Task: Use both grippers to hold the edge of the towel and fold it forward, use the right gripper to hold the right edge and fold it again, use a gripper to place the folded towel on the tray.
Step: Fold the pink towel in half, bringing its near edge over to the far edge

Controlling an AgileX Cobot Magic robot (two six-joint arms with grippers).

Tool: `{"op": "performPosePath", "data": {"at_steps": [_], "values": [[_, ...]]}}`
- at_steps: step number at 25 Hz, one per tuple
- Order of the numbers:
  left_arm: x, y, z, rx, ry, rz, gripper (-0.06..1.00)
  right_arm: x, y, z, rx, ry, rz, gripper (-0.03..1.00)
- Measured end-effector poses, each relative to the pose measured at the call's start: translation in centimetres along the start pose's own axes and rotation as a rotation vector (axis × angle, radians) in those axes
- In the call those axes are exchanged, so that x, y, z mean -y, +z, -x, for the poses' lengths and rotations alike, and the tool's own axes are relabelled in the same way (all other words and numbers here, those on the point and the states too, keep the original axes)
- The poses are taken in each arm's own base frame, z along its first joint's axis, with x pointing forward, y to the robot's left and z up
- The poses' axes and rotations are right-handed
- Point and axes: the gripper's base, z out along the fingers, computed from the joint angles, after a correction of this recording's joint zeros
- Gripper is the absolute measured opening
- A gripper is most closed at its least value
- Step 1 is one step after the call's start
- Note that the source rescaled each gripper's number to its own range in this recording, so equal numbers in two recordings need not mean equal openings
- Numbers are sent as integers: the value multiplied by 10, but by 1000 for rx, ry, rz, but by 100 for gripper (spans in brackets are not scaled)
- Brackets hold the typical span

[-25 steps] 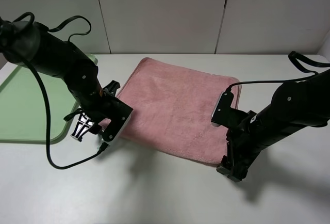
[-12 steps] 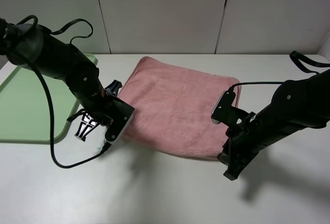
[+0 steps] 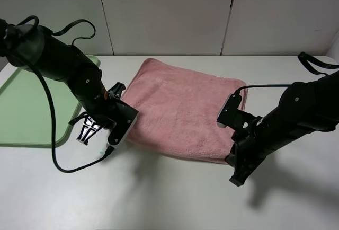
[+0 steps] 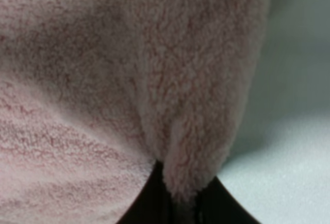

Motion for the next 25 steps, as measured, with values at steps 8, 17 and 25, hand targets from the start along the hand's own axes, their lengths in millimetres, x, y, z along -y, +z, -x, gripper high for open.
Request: {"op": "performPosePath", "data": {"at_steps": [8,17,25], "values": [[-1,-23,-4,-14,-13,16,0,-2,-21,6,63,-6,-15,0],[-2,-68,-12,-36,-50,69,0,-6,-56,13,172,38,-45,0],[4,-102,-19,-59,-127,79,0,-14,-83,11,223,75,-34,0]]}}
